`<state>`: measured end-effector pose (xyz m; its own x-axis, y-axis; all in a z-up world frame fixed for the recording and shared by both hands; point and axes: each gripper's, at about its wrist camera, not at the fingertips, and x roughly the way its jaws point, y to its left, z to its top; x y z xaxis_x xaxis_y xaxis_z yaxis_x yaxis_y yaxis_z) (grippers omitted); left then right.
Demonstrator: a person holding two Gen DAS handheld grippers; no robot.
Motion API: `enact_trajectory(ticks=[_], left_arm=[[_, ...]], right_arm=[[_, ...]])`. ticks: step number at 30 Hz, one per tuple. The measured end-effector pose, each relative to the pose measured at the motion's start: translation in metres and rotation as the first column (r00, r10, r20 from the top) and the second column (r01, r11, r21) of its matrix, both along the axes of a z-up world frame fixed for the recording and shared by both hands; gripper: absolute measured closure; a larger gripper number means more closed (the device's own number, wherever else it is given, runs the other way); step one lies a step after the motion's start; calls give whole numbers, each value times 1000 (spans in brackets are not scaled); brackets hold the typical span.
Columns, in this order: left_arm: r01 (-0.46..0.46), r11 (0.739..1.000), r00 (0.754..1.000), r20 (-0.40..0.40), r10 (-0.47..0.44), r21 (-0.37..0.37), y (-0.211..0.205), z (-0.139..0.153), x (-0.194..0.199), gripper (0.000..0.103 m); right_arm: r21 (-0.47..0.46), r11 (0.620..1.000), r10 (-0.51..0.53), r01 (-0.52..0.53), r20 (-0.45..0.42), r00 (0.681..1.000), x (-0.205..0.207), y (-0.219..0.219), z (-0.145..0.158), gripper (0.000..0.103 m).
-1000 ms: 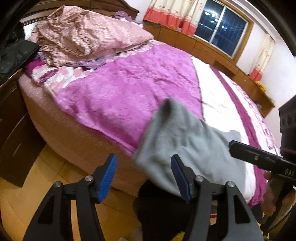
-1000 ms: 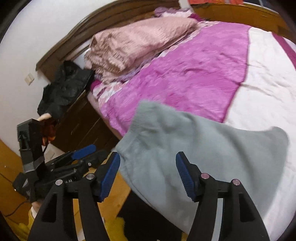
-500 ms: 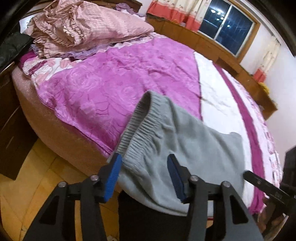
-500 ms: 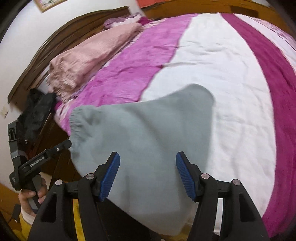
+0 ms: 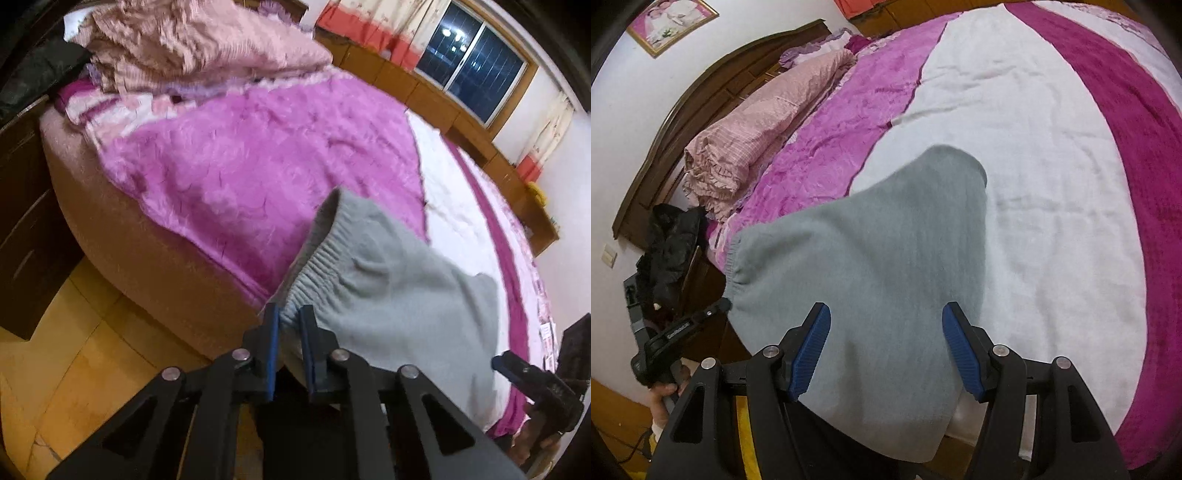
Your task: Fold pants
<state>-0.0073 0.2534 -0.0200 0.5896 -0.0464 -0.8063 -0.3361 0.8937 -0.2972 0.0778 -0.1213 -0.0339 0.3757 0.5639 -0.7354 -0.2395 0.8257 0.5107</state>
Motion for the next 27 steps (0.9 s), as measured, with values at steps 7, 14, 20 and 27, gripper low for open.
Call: enact_trajectory(ticks=[7,14,20,27], left_arm=[[67,985,997,-46,-60,161,-24,17,2,88],[225,927,974,-32,-226,299,-78,44,-1,70],[311,897,950,-69,-305,315,-115,28,21,65],[299,893,952,-166,-256,336,-115,0,41,47]], right_arm=[[24,1000,-5,5,6,1000,-3,-4,6,46],[40,998,-43,43,-3,999,-3,-15,0,46],[8,999,-32,32,12,999,-7,-15,-3,46],[-85,996,2,-4,-24,1000,-6,-5,-32,46]])
